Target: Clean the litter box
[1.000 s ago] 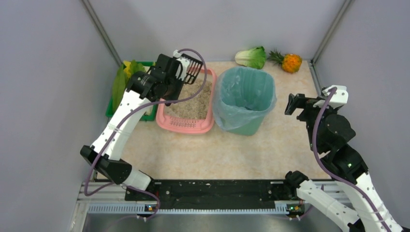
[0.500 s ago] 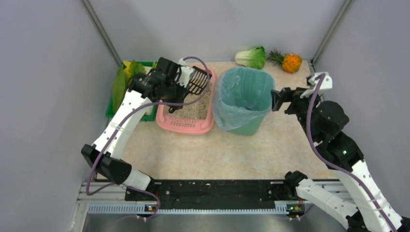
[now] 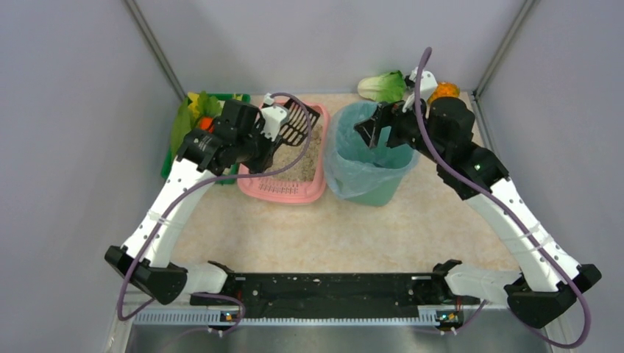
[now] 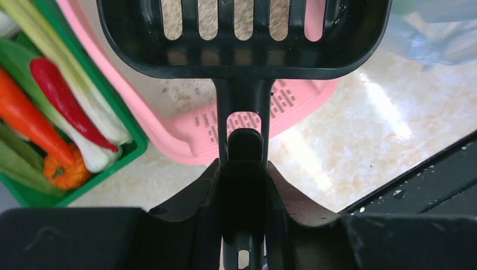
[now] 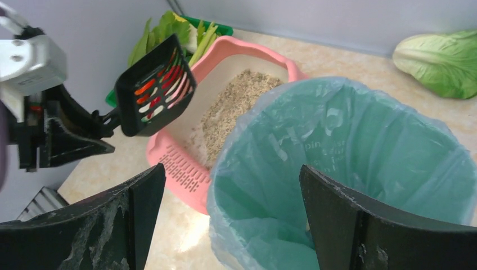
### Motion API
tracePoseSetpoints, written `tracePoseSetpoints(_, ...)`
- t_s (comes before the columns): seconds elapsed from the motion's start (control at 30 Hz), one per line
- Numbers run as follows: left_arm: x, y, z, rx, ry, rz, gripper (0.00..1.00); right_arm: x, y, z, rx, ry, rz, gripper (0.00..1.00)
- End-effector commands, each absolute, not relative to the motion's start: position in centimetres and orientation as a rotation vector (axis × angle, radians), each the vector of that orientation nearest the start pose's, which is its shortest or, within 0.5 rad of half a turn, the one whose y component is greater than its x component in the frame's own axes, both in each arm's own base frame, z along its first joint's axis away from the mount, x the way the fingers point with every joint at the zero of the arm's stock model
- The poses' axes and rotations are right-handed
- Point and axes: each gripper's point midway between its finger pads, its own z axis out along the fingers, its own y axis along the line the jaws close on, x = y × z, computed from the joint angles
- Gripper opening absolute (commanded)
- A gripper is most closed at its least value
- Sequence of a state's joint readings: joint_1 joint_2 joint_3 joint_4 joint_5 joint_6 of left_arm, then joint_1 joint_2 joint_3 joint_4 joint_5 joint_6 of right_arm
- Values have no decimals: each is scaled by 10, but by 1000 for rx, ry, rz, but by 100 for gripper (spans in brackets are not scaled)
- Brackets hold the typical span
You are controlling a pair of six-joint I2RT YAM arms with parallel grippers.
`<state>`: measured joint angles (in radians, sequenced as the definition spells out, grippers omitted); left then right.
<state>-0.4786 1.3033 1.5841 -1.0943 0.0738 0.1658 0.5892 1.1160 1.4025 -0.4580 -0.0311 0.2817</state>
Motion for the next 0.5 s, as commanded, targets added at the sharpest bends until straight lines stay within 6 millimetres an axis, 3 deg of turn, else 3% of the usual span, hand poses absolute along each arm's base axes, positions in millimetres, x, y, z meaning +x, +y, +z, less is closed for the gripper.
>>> tracePoseSetpoints(0.0,278,-123,263,651,2425,-58,0,278,222,423,-304,1695,753,89)
tracePoseSetpoints(0.23,285,-110,225,511,2666,39,1,277,209,402,-275,1731,687,89)
tracePoseSetpoints(0.47,308,-104,206,444,2817,117,1,271,173,397,-202,1724,538,89)
